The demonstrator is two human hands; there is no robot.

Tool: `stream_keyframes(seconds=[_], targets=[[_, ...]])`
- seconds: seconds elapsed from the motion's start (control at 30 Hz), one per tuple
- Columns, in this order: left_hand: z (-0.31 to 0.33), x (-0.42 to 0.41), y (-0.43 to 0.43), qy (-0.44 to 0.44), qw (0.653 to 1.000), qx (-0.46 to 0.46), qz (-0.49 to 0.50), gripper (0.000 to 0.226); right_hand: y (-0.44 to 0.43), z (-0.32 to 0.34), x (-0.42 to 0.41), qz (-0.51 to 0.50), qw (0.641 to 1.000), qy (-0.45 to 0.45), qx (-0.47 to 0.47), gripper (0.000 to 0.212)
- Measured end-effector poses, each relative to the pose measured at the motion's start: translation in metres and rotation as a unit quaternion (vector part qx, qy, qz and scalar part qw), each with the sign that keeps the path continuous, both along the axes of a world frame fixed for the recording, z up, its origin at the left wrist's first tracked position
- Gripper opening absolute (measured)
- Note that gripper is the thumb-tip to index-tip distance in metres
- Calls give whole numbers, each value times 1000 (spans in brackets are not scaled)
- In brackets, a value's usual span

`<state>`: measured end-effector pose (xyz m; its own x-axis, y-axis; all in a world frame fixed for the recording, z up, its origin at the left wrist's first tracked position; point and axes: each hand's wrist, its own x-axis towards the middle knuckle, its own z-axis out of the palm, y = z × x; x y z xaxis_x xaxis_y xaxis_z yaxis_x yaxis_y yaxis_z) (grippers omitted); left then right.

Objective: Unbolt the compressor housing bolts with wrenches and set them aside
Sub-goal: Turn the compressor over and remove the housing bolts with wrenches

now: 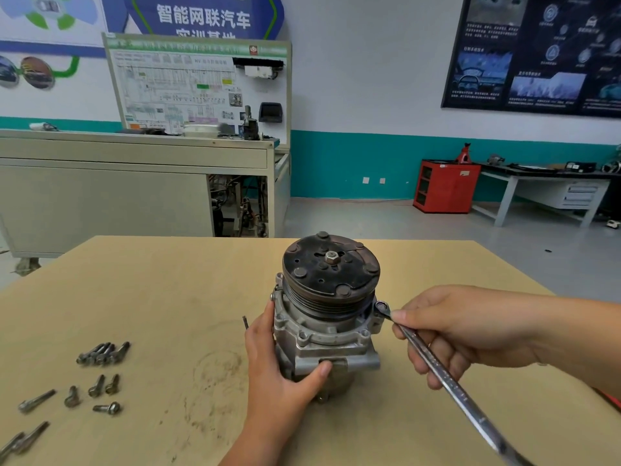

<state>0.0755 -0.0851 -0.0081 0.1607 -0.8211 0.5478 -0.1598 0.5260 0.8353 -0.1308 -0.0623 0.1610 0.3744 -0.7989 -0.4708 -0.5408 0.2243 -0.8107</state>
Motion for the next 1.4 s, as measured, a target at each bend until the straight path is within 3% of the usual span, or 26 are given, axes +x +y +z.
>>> stream_keyframes(seconds=[0.1, 0.2, 0.23, 0.3, 0.33, 0.4, 0.5, 0.57, 0.63, 0.83, 0.93, 1.0, 1.07, 1.1, 1.17, 1.2, 1.27, 1.33, 1.4], targets=[[0, 0, 1, -2, 1000, 3, -1, 93, -14, 20, -12, 67, 983, 164, -45, 33], [1, 0, 1, -4, 1000, 5, 2, 93, -33, 35, -17, 134, 881, 378, -252, 29], [1, 0, 1, -6, 1000, 5, 4, 93, -39, 37, -17, 146, 850, 394, -319, 24], [2, 0, 0, -11, 1000, 6, 6, 94, -47, 41, -21, 157, 834, 388, -359, 16], [2, 0, 0, -11, 1000, 6, 5, 94, -47, 43, -25, 157, 848, 385, -330, 15], [1, 0, -1, -7, 1000, 4, 1, 93, -43, 44, -32, 118, 907, 340, -217, 18], [-1, 0, -2, -2, 1000, 1, -2, 92, -25, 25, -35, 32, 984, 152, -87, 26], [-2, 1, -2, -1, 1000, -1, -3, 92, -8, 6, -28, 6, 999, 29, -39, 26], [-2, 0, -3, 2, 1000, -5, -6, 92, 3, -4, -17, -1, 999, -37, -8, 25], [-4, 0, -3, 2, 1000, -11, -2, 92, 5, -2, 2, -26, 999, -22, -1, 29], [-3, 0, -3, -1, 1000, -15, -2, 90, -2, 11, -5, 23, 997, 78, -7, 32], [-4, 0, -3, -3, 1000, -14, -2, 90, -13, 24, -13, 74, 968, 225, -83, 36], [-4, 0, -3, 0, 1000, -12, -3, 92, -26, 34, -17, 122, 891, 371, -230, 35], [-4, 0, -3, 1, 1000, -11, -3, 92, -34, 37, -19, 143, 849, 406, -305, 32], [-4, 0, -3, -1, 1000, -10, -4, 92, -45, 43, -23, 168, 812, 416, -374, 25], [-3, 0, -3, -3, 1000, -11, -4, 91, -47, 45, -27, 169, 822, 409, -360, 22], [-3, 0, -2, -4, 1000, -13, -2, 91, -45, 47, -34, 126, 894, 355, -244, 21], [-3, 0, -3, 0, 1000, -15, -4, 91, -36, 40, -38, 77, 964, 229, -111, 26], [-4, 0, -3, 1, 1000, -17, -4, 91, -22, 25, -35, 42, 994, 95, -38, 28]])
